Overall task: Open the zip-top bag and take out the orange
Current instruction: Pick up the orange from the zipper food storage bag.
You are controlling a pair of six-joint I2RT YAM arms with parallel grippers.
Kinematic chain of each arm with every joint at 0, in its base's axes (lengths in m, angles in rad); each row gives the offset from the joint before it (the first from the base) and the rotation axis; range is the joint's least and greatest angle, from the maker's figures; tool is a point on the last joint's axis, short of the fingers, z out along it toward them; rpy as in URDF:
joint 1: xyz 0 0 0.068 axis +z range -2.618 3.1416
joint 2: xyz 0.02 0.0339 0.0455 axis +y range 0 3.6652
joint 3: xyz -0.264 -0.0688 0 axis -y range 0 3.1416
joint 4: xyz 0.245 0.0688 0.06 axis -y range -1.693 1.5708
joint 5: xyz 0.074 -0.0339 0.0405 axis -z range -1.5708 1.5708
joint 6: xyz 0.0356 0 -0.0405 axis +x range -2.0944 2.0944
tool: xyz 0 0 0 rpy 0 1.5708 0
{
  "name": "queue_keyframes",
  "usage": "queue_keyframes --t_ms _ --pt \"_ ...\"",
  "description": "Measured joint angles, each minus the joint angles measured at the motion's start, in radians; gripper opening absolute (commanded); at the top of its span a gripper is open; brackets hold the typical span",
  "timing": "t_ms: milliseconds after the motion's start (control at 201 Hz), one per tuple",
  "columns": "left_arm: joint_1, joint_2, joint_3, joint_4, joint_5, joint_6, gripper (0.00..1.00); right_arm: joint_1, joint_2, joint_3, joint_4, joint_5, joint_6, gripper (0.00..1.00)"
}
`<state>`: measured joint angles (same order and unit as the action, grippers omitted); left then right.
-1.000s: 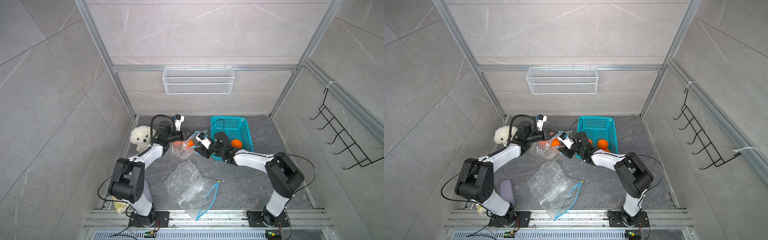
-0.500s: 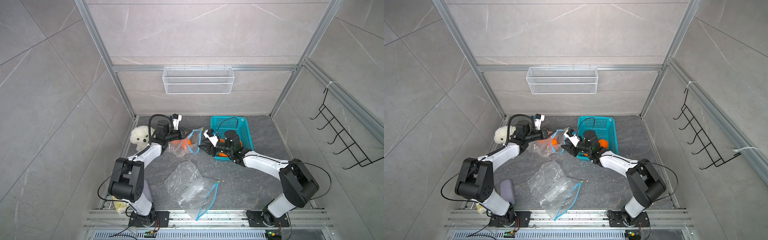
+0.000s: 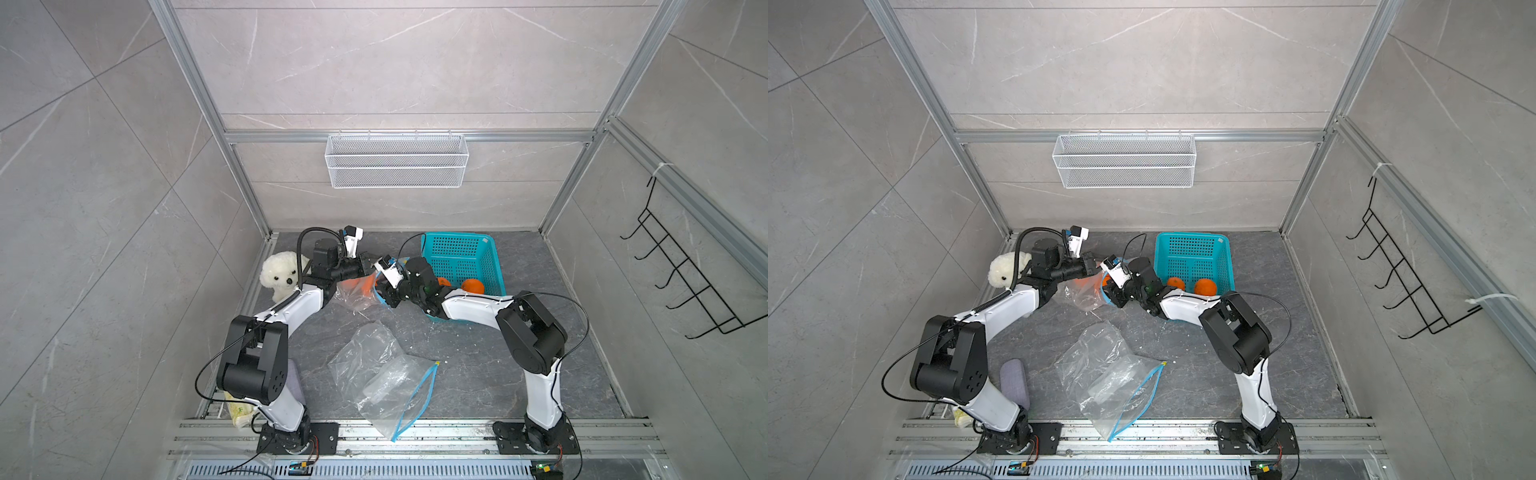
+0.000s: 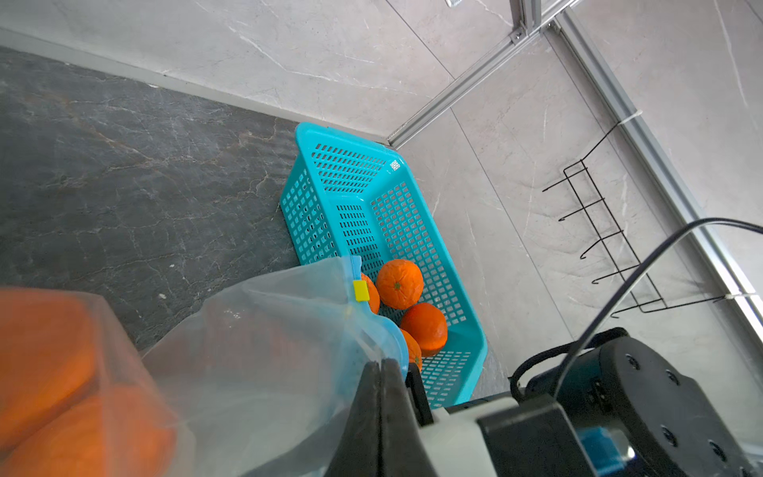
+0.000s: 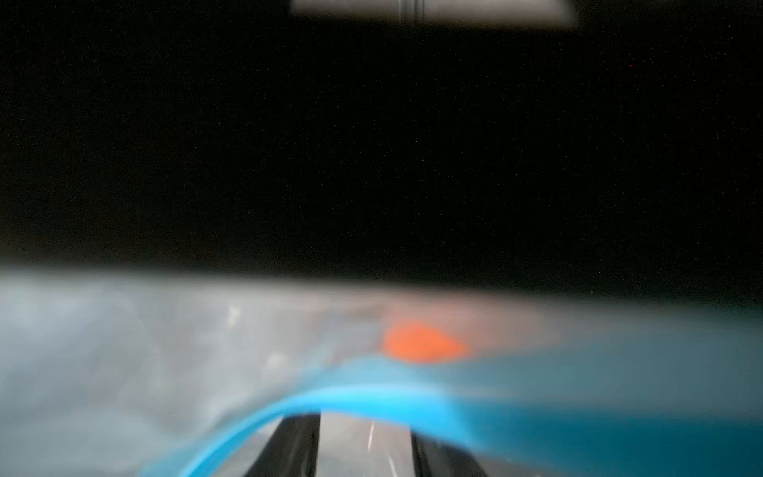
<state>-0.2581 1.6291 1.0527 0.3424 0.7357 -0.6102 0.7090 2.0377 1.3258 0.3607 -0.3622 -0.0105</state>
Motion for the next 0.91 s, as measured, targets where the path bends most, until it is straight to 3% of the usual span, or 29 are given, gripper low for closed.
queue_keyframes --t_ms 110,164,204,274,448,622,771,851,911 --pt "0.016 0.0 -0.001 0.009 -0.019 -0.023 0.57 0.008 0.01 0.031 0.005 0.016 0.042 0.4" --pt "0.029 -0.001 -0.005 0.006 -0.041 -0.028 0.75 0.008 0.011 0.044 0.011 0.024 0.064 0.4" --pt "0.037 -0.005 -0.01 -0.002 -0.061 -0.03 0.83 0.007 0.011 0.05 0.011 0.032 0.075 0.41" --pt "0.055 -0.016 -0.013 -0.024 -0.1 -0.031 0.85 0.006 0.013 0.051 0.009 0.042 0.09 0.41" --pt "0.101 0.008 0.039 -0.047 -0.159 -0.026 0.82 0.009 0.053 0.051 -0.023 0.045 0.112 0.41" --pt "0.128 0.179 0.156 -0.013 -0.151 -0.028 0.5 0.013 0.082 0.05 -0.085 0.057 0.131 0.41" --pt "0.127 0.29 0.142 0.002 -0.13 -0.054 0.37 0.015 0.082 0.05 -0.111 0.089 0.146 0.42" --pt "0.122 0.306 0.12 -0.007 -0.134 -0.056 0.26 0.019 0.082 0.05 -0.122 0.106 0.15 0.42" --pt "0.118 0.306 0.106 -0.007 -0.142 -0.057 0.24 0.024 0.082 0.05 -0.131 0.116 0.15 0.42"
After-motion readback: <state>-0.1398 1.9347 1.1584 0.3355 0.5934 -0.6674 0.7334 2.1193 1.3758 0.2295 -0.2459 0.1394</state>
